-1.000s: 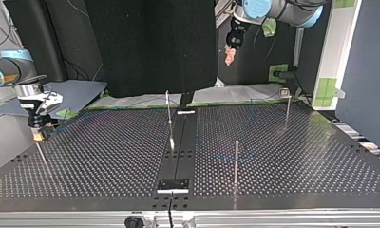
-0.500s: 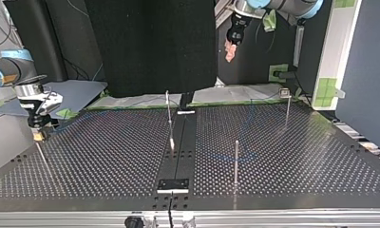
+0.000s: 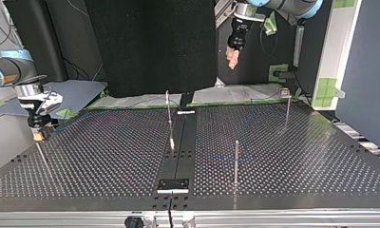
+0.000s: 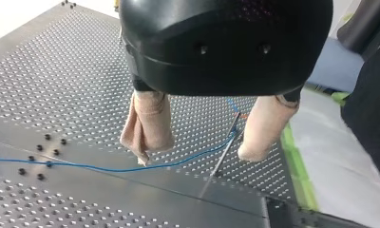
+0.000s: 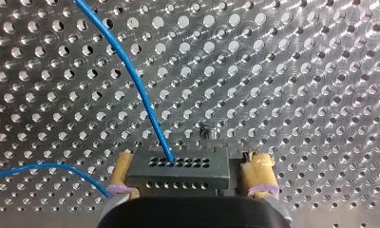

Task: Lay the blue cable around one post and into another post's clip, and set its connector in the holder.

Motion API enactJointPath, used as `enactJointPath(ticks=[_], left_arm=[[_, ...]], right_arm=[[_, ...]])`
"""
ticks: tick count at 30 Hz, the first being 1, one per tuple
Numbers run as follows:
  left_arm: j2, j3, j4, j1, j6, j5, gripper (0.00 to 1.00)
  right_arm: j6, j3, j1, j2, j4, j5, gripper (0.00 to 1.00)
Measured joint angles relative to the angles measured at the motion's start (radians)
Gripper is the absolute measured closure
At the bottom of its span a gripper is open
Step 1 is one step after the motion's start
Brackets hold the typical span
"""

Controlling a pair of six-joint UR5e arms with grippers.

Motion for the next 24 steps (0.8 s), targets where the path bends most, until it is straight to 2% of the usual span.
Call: enactJointPath(ticks=[7,11,17,24], left_arm=[[0.000,0.000,0.068,-0.001,0.028,-0.023,0.00],[0.000,0.000,0.112,-0.002,0.060,-0.022,0.00],[0.000,-0.001,0.171,-0.003,0.072,-0.018,0.00],[-0.001,-0.006,0.179,-0.004,0.091,-0.018,0.00]], right_arm=[[0.000,0.000,0.000,0.000,0.000,0.000,0.00],[0.000,0.000,0.000,0.000,0.000,0.000,0.00],[0.000,0.000,0.000,0.000,0.000,0.000,0.00],[0.000,0.000,0.000,0.000,0.000,0.000,0.00]])
